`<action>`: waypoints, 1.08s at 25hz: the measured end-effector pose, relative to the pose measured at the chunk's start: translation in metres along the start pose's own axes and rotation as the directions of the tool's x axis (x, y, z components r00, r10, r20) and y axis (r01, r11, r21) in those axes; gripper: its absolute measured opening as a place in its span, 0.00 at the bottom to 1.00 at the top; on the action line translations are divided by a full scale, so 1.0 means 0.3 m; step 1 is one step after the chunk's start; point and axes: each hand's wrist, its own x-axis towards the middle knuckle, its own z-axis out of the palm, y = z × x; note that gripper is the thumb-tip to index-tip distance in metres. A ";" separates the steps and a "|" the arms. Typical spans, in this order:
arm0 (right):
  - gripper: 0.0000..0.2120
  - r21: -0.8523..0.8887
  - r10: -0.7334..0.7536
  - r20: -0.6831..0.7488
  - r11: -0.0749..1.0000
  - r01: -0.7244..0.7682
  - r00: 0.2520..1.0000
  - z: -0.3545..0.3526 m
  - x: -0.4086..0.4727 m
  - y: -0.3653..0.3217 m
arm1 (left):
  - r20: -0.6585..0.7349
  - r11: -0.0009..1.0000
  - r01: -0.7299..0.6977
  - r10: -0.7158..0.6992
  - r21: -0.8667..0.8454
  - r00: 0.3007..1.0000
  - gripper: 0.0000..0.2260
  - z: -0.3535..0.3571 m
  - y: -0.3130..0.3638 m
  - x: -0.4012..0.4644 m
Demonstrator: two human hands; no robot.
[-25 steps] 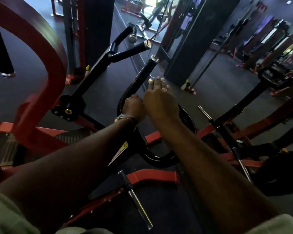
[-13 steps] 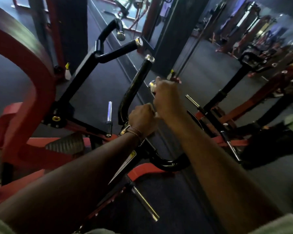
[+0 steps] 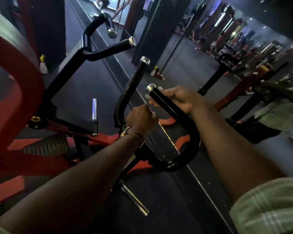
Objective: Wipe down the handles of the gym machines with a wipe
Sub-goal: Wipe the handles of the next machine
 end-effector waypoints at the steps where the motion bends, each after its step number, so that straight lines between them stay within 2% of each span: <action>1: 0.17 -0.004 -0.016 -0.017 1.000 0.016 1.000 0.023 0.027 -0.012 | -0.006 1.000 0.004 -0.004 0.001 1.000 0.08 0.000 -0.001 0.000; 3: 0.16 -0.014 -0.031 -0.027 0.999 0.031 0.999 0.017 0.020 -0.003 | -0.010 1.000 -0.007 0.007 -0.004 1.000 0.09 -0.009 -0.003 0.001; 8: 0.14 -0.264 0.082 -0.005 0.961 -0.080 0.997 -0.187 -0.144 0.111 | 0.009 0.997 -0.055 0.056 -0.060 0.998 0.07 -0.012 -0.011 -0.002; 9: 0.12 -0.268 0.083 -0.013 0.960 -0.083 0.996 -0.207 -0.140 0.105 | 0.003 0.996 -0.048 0.048 -0.078 0.999 0.07 -0.009 -0.012 -0.001; 10: 0.11 -0.235 0.066 -0.026 0.970 -0.070 0.997 -0.190 -0.125 0.081 | -0.001 0.995 -0.041 0.041 -0.091 0.999 0.07 -0.008 -0.011 0.000; 12: 0.23 -0.160 0.000 -0.086 0.987 -0.014 0.996 -0.121 -0.041 0.021 | 0.009 0.995 -0.028 0.029 -0.093 1.000 0.08 -0.007 -0.004 0.004; 13: 0.22 -0.195 -0.071 -0.151 0.980 0.041 0.986 -0.060 -0.007 -0.004 | 0.015 0.996 -0.019 0.020 -0.086 1.000 0.08 -0.008 0.000 0.003; 14: 0.16 -0.288 -0.180 -0.234 0.951 0.109 0.955 0.005 0.010 -0.020 | 0.014 0.997 -0.015 0.016 -0.079 1.000 0.08 -0.010 0.003 0.000; 16: 0.08 -0.527 -0.393 -0.323 0.830 0.181 0.861 0.088 0.010 -0.013 | -0.006 0.996 -0.018 0.018 -0.082 1.000 0.07 -0.018 0.003 -0.006; 18: 0.08 -0.696 -0.557 -0.304 0.684 0.219 0.773 0.093 -0.042 0.036 | -0.029 0.993 -0.033 0.030 -0.114 0.999 0.07 -0.023 -0.004 -0.013; 20: 0.09 -0.827 -0.692 -0.221 0.507 0.244 0.687 0.072 -0.103 0.091 | -0.053 0.988 -0.048 0.041 -0.146 0.998 0.07 -0.026 -0.005 -0.021; 23: 0.16 -0.972 -0.848 0.026 0.103 0.213 0.529 0.063 -0.114 0.152 | -0.103 0.986 -0.045 0.029 -0.160 0.994 0.08 -0.013 -0.002 -0.015; 24: 0.19 -0.976 -0.840 0.115 0.005 0.219 0.530 0.079 -0.097 0.158 | -0.110 0.988 -0.039 0.022 -0.151 0.994 0.08 -0.009 -0.001 -0.011; 27: 0.23 -0.973 -0.726 0.232 -0.166 0.162 0.648 0.166 -0.019 0.142 | -0.073 0.998 -0.032 0.028 -0.052 0.997 0.09 0.008 -0.012 0.016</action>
